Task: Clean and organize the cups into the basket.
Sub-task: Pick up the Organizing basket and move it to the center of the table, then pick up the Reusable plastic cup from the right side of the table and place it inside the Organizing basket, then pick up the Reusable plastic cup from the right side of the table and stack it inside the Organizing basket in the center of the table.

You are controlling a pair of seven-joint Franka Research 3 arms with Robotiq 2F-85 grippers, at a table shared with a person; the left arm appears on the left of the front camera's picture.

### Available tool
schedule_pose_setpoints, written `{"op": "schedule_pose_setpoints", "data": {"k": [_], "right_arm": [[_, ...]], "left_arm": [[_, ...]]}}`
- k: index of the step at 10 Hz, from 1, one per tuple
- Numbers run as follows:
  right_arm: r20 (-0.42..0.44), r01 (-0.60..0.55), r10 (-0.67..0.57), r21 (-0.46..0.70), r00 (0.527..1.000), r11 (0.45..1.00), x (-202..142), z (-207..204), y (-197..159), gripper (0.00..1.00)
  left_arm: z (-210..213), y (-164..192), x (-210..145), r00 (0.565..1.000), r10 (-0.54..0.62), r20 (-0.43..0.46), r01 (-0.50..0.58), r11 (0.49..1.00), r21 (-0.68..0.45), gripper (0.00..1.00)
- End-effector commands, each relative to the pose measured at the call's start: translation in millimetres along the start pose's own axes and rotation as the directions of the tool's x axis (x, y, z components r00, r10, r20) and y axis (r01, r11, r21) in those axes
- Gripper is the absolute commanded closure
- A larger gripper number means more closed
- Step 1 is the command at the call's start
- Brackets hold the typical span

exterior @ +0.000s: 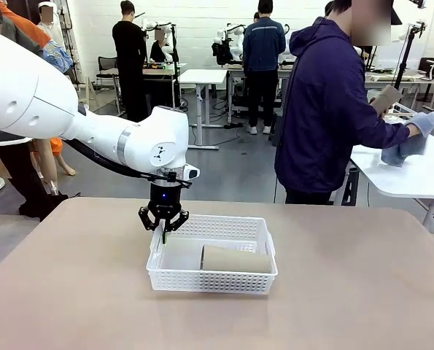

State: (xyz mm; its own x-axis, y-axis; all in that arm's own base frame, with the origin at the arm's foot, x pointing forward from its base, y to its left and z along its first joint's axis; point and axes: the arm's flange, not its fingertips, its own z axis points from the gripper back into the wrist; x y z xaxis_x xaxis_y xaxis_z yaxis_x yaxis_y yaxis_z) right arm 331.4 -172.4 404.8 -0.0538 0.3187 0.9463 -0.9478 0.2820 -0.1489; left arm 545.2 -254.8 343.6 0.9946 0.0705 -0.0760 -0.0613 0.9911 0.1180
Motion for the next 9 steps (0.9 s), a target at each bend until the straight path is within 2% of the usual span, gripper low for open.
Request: {"op": "schedule_pose_setpoints", "data": {"k": [1, 9], "right_arm": [[0.004, -0.01, 0.01, -0.017, 1.0, 1.0, 7.0, 1.1, 7.9, 0.0], [0.004, -0.01, 0.01, -0.017, 1.0, 1.0, 7.0, 1.1, 7.9, 0.0]], "left_arm": [[-1.9, -0.6, 0.4, 1.0, 0.0, 0.0, 0.0, 1.0, 0.01, 1.0], [-1.9, -0.6, 0.4, 1.0, 0.0, 0.0, 0.0, 1.0, 0.01, 1.0]]}}
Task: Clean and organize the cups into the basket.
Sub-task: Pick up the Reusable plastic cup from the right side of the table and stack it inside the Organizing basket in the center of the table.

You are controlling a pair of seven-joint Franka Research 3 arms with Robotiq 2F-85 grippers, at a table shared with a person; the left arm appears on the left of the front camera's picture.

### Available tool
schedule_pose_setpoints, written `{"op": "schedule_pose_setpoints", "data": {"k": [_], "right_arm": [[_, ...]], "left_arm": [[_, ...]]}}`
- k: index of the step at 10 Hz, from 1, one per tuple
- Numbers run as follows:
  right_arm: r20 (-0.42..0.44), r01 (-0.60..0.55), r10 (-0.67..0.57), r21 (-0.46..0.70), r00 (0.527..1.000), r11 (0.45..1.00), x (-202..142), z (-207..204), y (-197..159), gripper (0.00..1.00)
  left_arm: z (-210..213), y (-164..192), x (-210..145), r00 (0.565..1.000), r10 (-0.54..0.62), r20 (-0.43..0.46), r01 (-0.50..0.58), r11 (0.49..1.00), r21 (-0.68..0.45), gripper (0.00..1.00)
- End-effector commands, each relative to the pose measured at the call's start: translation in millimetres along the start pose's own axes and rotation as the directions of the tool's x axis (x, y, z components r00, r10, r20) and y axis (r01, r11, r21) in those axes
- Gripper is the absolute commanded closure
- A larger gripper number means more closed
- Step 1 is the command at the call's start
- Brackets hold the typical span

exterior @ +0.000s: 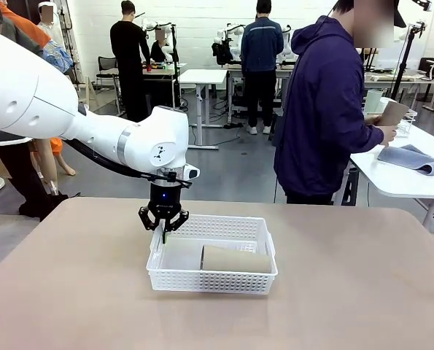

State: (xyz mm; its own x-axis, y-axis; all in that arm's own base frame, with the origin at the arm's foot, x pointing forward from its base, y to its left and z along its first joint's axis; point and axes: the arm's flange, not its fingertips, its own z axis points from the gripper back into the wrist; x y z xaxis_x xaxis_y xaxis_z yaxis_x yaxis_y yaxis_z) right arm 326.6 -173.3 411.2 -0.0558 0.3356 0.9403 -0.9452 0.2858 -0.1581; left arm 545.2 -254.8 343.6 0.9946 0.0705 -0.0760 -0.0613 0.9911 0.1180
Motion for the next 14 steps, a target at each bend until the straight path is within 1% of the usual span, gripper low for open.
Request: {"op": "schedule_pose_setpoints", "data": {"k": [1, 14], "right_arm": [[0.021, -0.002, 0.003, -0.011, 1.0, 1.0, 1.1, -3.0, 4.5, 0.0], [0.021, -0.002, 0.003, -0.011, 1.0, 1.0, 1.1, -3.0, 4.5, 0.0]], "left_arm": [[-1.9, -0.6, 0.4, 1.0, 0.0, 0.0, 0.0, 1.0, 0.01, 1.0], [-1.9, -0.6, 0.4, 1.0, 0.0, 0.0, 0.0, 1.0, 0.01, 1.0]]}}
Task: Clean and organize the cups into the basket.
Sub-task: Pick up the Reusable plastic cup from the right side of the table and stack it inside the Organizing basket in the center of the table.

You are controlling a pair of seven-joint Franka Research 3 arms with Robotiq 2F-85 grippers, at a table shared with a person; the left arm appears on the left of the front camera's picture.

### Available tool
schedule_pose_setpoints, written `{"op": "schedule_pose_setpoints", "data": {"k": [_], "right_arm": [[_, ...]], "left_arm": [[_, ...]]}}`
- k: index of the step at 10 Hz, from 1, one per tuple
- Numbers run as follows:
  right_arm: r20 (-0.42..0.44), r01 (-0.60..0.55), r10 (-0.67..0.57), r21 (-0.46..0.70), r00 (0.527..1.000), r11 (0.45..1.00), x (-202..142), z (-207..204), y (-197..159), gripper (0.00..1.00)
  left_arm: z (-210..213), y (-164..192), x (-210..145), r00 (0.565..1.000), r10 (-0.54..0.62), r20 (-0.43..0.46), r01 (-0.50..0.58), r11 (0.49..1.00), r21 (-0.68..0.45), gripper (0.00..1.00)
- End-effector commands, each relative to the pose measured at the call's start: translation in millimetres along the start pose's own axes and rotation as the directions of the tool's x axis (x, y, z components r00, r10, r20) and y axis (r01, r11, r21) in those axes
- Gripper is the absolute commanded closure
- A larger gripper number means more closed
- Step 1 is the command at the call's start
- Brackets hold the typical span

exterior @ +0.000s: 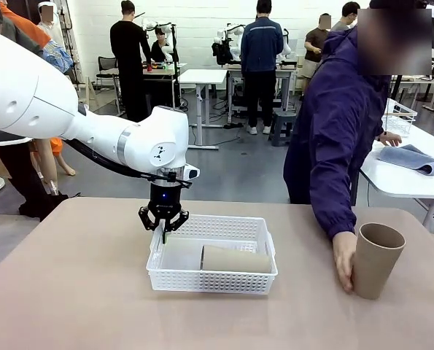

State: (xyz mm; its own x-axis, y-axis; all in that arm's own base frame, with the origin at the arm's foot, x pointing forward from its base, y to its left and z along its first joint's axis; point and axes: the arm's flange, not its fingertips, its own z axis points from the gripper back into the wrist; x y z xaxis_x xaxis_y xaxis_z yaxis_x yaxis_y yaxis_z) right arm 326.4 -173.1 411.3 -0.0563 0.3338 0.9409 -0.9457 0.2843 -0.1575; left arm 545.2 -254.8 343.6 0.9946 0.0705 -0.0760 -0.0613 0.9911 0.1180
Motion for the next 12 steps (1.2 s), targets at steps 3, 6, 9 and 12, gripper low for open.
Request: {"op": "schedule_pose_setpoints", "data": {"k": [3, 6, 9, 12], "right_arm": [[0.0, 0.0, 0.0, 0.0, 1.0, 1.0, 0.0, 0.0, 0.0, 0.0], [-0.041, 0.056, -0.054, 0.042, 0.998, 0.998, -58.2, -18.9, -14.9, 0.0], [-0.061, 0.11, -0.104, 0.098, 0.993, 0.989, -106.0, -40.8, -20.4, 0.0], [-0.09, 0.142, -0.131, 0.138, 0.987, 0.98, -132.4, -71.9, -23.6, 0.0]], "left_arm": [[-1.9, -0.6, 0.4, 1.0, 0.0, 0.0, 0.0, 1.0, 0.01, 1.0], [-1.9, -0.6, 0.4, 1.0, 0.0, 0.0, 0.0, 1.0, 0.01, 1.0], [-1.9, -0.6, 0.4, 1.0, 0.0, 0.0, 0.0, 1.0, 0.01, 1.0], [-1.9, -0.6, 0.4, 1.0, 0.0, 0.0, 0.0, 1.0, 0.01, 1.0]]}}
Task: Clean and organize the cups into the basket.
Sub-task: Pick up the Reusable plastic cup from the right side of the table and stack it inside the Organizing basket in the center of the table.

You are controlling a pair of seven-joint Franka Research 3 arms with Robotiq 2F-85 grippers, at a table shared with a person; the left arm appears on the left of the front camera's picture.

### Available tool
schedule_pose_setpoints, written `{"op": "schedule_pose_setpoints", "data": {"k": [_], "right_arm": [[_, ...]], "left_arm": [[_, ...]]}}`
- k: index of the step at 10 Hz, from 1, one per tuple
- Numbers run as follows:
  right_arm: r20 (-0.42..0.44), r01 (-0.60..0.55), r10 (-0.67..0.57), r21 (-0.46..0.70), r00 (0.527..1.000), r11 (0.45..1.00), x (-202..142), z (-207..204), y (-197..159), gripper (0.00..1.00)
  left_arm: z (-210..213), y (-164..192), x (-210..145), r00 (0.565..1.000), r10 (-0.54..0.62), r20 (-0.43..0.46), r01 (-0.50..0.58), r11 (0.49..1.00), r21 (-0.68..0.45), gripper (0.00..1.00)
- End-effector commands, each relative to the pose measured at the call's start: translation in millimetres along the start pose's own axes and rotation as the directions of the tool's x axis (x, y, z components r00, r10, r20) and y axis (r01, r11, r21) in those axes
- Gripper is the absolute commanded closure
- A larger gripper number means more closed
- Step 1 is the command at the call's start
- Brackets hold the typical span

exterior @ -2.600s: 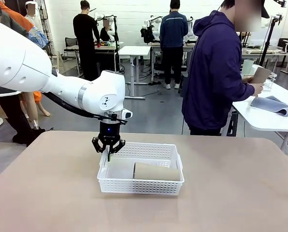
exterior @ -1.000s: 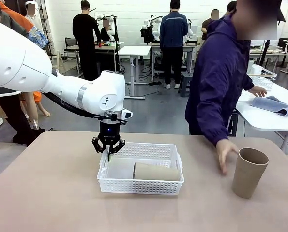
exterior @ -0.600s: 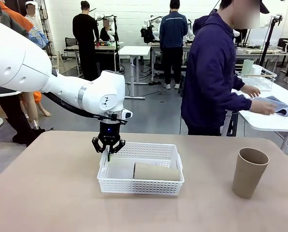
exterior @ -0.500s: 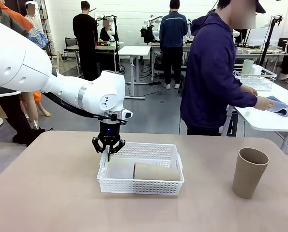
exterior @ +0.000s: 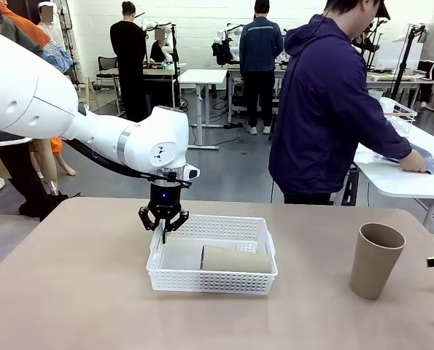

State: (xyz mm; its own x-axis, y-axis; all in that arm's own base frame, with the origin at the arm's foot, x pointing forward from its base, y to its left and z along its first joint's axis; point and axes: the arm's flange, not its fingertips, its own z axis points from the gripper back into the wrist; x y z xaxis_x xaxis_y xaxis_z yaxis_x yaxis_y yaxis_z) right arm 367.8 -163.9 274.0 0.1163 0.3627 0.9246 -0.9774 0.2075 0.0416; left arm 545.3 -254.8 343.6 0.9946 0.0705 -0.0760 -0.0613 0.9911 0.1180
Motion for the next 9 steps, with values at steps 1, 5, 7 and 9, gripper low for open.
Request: {"op": "schedule_pose_setpoints", "data": {"k": [1, 5, 7, 9], "right_arm": [[-0.015, -0.02, 0.021, 0.013, 1.0, 1.0, -5.0, -18.2, -12.3, 0.0], [-0.038, -0.007, 0.007, 0.001, 0.999, 1.0, -11.7, -57.5, -23.5, 0.0], [-0.022, -0.015, 0.016, 0.02, 1.0, 1.0, -5.7, -80.1, -28.0, 0.0], [-0.015, -0.022, 0.023, 0.066, 1.0, 0.998, 0.6, -100.0, -28.0, 0.0]], "left_arm": [[-1.8, -0.5, 0.3, 1.0, 0.0, 0.0, 0.0, 1.0, 0.01, 1.0], [-1.8, -0.5, 0.3, 1.0, 0.0, 0.0, 0.0, 1.0, 0.01, 1.0], [-1.8, -0.5, 0.3, 1.0, 0.0, 0.0, 0.0, 1.0, 0.01, 1.0], [-1.8, -0.5, 0.3, 1.0, 0.0, 0.0, 0.0, 1.0, 0.01, 1.0]]}}
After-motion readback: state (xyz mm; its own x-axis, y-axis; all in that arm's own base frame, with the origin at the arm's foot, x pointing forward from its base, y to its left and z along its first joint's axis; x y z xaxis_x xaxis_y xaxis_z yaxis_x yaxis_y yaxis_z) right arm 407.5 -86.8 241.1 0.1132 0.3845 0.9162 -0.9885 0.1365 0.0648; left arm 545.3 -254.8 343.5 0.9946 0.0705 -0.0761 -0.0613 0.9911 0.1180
